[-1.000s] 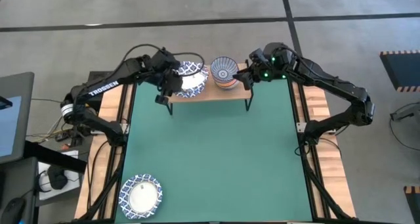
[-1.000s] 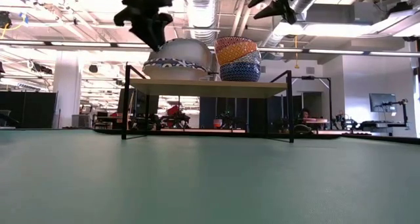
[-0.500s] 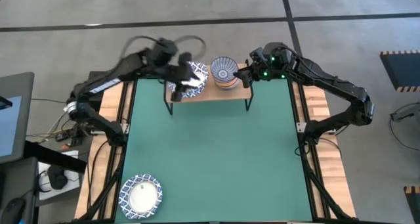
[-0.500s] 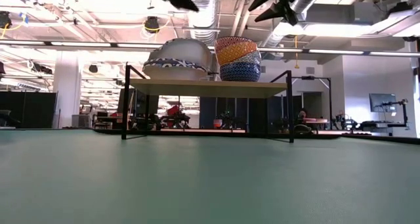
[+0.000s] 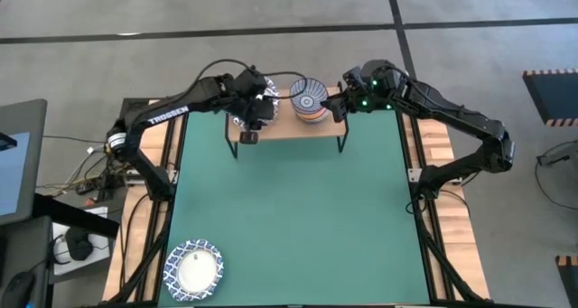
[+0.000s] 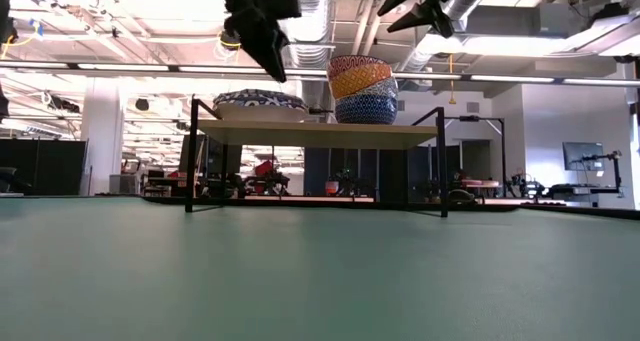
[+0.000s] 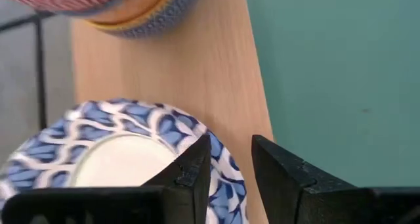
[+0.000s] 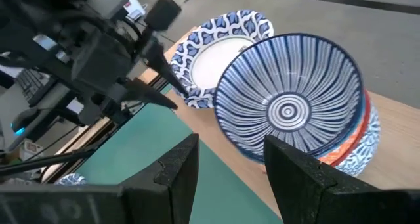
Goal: Place and stack bowls onto a shelf
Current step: Stack the large white bowl on the stacked large white bowl on the shelf
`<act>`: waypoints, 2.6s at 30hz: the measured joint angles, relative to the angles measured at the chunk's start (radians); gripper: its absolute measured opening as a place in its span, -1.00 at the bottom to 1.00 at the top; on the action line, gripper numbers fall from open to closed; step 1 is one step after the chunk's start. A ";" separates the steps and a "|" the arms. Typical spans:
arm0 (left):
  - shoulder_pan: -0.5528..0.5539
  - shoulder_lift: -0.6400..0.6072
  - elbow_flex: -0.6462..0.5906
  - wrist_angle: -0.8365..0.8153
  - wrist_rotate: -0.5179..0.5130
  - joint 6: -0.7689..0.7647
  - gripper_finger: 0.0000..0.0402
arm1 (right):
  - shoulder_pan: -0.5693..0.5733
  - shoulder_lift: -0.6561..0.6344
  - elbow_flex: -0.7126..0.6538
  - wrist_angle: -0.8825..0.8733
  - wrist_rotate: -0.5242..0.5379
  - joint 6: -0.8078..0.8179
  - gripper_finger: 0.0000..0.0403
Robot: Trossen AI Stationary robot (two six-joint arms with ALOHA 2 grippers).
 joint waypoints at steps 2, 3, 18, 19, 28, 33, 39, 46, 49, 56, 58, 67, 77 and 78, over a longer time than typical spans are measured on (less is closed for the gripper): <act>0.000 -0.027 0.000 0.010 0.000 -0.006 -0.52 | -0.001 0.000 0.000 0.000 0.000 0.000 -0.03; 0.000 -0.042 0.000 0.010 0.000 -0.014 -0.52 | -0.001 0.000 0.000 0.000 0.003 0.000 -0.03; -0.071 -0.175 -0.009 -0.278 0.114 -0.436 -0.52 | 0.047 0.033 -0.001 0.015 0.019 0.042 -0.03; -0.095 -0.175 -0.009 -0.333 0.113 -0.449 -0.52 | 0.068 0.037 0.000 0.028 0.027 0.042 -0.03; -0.399 -0.175 -0.009 -0.504 0.180 -0.632 -0.52 | 0.289 0.132 0.000 0.132 0.058 0.047 -0.03; -0.592 -0.160 -0.009 -0.464 0.244 -0.727 -0.52 | 0.397 0.199 0.000 0.168 0.060 0.071 -0.03; -0.763 -0.163 -0.010 -0.466 0.241 -0.876 -0.52 | 0.531 0.323 0.000 0.352 0.085 0.128 -0.03; -0.895 -0.159 -0.041 -0.438 0.201 -0.880 -0.52 | 0.627 0.511 0.000 0.663 0.057 0.293 -0.03; -0.924 -0.167 -0.147 -0.399 0.192 -0.832 -0.52 | 0.636 0.597 0.000 0.792 0.056 0.389 -0.03; -0.990 -0.211 -0.505 -0.205 0.319 -0.796 -0.52 | 0.666 0.729 0.003 0.889 0.109 0.632 -0.03; -1.012 -0.242 -0.602 -0.115 0.329 -0.829 -0.52 | 0.694 0.761 0.003 0.895 0.151 0.683 -0.03; -1.050 -0.394 -0.908 0.203 0.297 -0.936 -0.52 | 0.831 0.807 0.002 0.877 0.414 0.857 -0.03; -1.060 -0.390 -1.044 0.357 0.228 -1.116 -0.54 | 0.882 0.806 0.002 0.874 0.500 0.921 -0.03; -1.063 -0.390 -1.044 0.365 0.217 -1.127 -0.56 | 0.882 0.806 0.002 0.875 0.500 0.922 -0.03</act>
